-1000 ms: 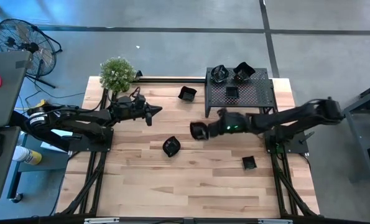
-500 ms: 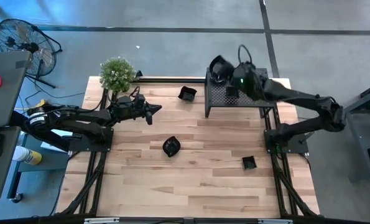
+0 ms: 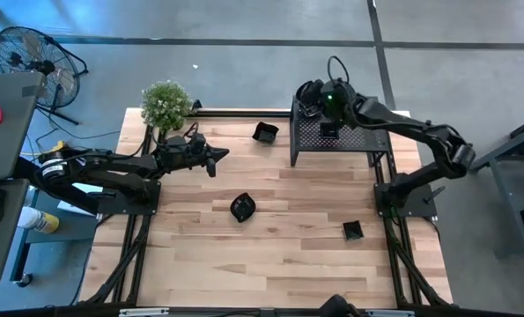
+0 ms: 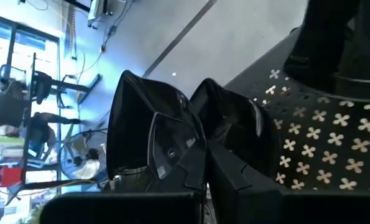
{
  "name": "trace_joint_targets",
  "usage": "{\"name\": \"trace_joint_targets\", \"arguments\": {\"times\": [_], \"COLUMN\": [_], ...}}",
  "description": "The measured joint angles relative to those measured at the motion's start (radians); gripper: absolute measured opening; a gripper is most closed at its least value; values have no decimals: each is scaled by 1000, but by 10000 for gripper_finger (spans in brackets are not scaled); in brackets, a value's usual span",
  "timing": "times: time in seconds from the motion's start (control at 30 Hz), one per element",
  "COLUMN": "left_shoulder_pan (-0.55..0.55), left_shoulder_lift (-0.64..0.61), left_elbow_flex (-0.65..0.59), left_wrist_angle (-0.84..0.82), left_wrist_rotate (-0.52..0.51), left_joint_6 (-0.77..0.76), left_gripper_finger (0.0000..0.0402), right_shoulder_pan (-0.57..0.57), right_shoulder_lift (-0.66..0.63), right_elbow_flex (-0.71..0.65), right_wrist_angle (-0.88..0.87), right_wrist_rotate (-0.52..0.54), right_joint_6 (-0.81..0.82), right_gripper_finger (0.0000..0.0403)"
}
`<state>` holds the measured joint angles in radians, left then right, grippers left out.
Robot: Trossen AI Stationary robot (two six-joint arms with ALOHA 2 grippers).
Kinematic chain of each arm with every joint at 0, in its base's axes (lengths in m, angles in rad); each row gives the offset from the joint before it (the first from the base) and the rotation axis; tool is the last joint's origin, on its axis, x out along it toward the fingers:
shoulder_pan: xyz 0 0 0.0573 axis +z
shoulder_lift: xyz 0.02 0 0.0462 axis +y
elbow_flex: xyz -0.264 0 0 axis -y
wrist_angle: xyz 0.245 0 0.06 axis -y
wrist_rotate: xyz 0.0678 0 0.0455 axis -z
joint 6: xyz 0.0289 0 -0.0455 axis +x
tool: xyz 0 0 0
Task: Pick & Place Mini shaped plates
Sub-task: Stack the black leaf-shaped plate on top of the black leaf-shaped plate on the shelf
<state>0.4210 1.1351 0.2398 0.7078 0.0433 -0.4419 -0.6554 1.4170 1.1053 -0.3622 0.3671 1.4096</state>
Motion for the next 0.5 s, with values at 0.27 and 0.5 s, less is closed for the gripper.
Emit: {"name": "trace_joint_targets", "arguments": {"times": [0.27,0.5], "left_shoulder_pan": [0,0], "left_shoulder_lift": [0,0], "left_elbow_flex": [0,0], "left_wrist_angle": [0,0], "left_wrist_rotate": [0,0], "left_joint_6": [19,18], "left_gripper_finger": [0,0], "right_shoulder_pan": [-2,-6], "right_shoulder_lift": [-2,-2], "right_elbow_flex": [1,1], "right_wrist_angle": [-28,-60], "right_wrist_rotate": [7,8], "right_joint_6": [-19,-22], "right_gripper_finger": [15,57]}}
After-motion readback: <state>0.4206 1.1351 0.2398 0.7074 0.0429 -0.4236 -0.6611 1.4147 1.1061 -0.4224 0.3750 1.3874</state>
